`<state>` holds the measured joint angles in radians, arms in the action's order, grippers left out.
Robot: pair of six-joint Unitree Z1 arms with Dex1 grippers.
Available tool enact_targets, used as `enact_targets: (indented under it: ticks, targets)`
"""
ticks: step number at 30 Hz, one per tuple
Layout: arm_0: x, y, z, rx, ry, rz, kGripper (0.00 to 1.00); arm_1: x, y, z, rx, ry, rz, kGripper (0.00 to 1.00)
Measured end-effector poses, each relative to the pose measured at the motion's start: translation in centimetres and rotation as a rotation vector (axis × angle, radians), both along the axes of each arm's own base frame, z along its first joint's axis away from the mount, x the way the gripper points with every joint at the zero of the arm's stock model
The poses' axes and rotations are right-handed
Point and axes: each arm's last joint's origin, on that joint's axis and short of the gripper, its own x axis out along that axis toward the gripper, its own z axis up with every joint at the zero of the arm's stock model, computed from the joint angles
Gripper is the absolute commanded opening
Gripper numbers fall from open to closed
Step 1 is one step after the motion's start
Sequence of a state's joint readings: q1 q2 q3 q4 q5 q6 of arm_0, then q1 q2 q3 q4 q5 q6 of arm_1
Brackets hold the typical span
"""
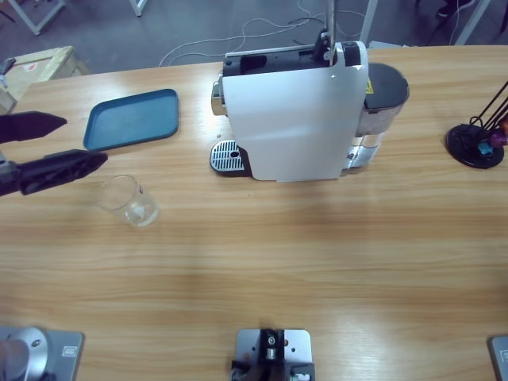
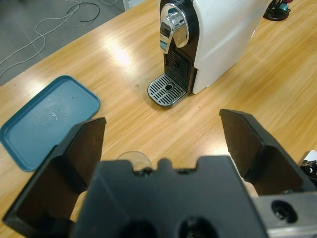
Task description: Pour coffee
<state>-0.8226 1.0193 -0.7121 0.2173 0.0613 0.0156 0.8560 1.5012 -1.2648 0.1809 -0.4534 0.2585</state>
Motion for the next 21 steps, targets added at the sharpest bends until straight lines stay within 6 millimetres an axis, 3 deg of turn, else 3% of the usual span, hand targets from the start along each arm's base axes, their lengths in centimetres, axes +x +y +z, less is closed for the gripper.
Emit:
enact_targets:
  ticks: [7,15,21]
  targets:
    - [-0.2,0.0,-0.1,0.013,0.017,-0.014,0.987,3.6,3.8,-1.9,0.089,0.037,-0.014,0.0]
    - [-0.3,0.0,-0.1,0.01,0.028,-0.031,0.987,2.7,7.0,-2.0,0.177,0.025,0.096,0.0]
    - [-0.4,0.1,-0.3,0.021,0.038,-0.031,0.987,3.9,10.3,-4.2,0.186,0.07,0.142,0.0]
